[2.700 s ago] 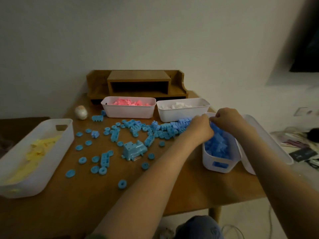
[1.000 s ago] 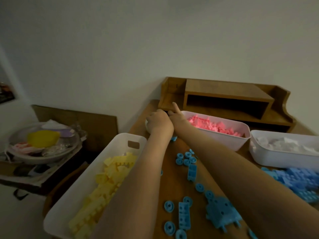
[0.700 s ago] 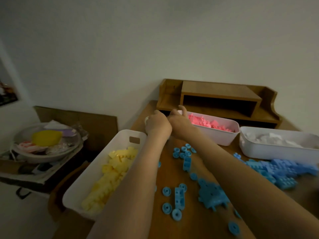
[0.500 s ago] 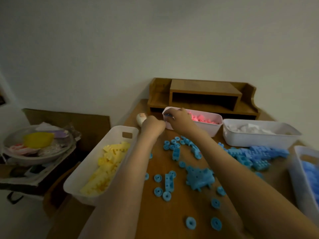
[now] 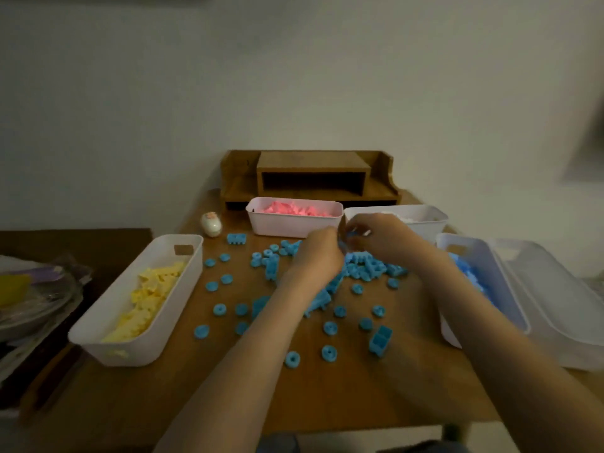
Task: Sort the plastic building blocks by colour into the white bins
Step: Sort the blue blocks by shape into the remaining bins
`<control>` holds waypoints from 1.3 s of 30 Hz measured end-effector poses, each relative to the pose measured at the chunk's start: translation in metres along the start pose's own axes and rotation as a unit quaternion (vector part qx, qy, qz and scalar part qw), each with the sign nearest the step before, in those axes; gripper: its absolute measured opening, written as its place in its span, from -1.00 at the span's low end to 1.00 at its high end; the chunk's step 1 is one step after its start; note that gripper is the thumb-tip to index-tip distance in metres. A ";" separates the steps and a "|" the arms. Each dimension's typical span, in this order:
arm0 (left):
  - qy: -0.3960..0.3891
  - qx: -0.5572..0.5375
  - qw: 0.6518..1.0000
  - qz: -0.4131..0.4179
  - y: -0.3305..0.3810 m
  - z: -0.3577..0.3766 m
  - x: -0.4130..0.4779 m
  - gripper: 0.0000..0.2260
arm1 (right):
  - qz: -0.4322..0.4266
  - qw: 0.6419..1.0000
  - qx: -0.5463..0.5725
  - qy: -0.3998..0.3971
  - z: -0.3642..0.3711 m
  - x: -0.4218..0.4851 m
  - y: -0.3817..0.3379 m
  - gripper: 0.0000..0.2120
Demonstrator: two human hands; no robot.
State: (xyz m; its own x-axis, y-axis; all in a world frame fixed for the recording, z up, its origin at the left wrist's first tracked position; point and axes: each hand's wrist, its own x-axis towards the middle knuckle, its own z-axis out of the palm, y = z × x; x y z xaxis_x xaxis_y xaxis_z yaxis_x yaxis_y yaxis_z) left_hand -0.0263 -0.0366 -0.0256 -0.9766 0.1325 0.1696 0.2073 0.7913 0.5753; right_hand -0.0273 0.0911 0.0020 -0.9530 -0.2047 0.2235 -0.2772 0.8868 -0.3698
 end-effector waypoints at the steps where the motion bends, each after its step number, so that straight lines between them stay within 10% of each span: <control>1: -0.004 -0.004 1.000 0.015 0.011 0.006 0.000 -0.77 | 0.016 1.000 -0.015 0.004 -0.010 -0.008 0.011 -0.75; 11: -0.117 -0.056 0.980 0.151 0.116 0.074 -0.016 -0.78 | 0.200 0.973 -0.107 0.029 -0.050 -0.062 0.125 -0.75; 18: -0.095 0.118 0.973 0.171 0.126 0.105 -0.008 -0.71 | 0.232 0.965 -0.122 -0.007 -0.046 -0.072 0.146 -0.64; 23: -0.109 0.044 0.978 0.172 0.113 0.097 0.003 -0.62 | 0.200 0.967 -0.154 0.045 -0.046 -0.067 0.118 -0.56; 32: -0.088 0.134 0.985 0.068 0.013 0.059 0.048 -0.71 | 0.104 0.979 0.141 0.099 0.035 -0.022 0.022 -0.56; 39: -0.124 0.113 0.979 0.112 0.001 0.063 0.083 -0.60 | 0.328 0.925 0.095 0.169 0.072 0.025 0.059 -0.45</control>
State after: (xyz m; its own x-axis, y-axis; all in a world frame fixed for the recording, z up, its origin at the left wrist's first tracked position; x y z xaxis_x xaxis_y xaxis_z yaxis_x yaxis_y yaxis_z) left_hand -0.1105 0.0130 -0.0611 -0.8976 0.4372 0.0562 0.4278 0.8336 0.3494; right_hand -0.0768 0.1086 -0.0796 -0.8403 0.5204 0.1520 0.2998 0.6796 -0.6695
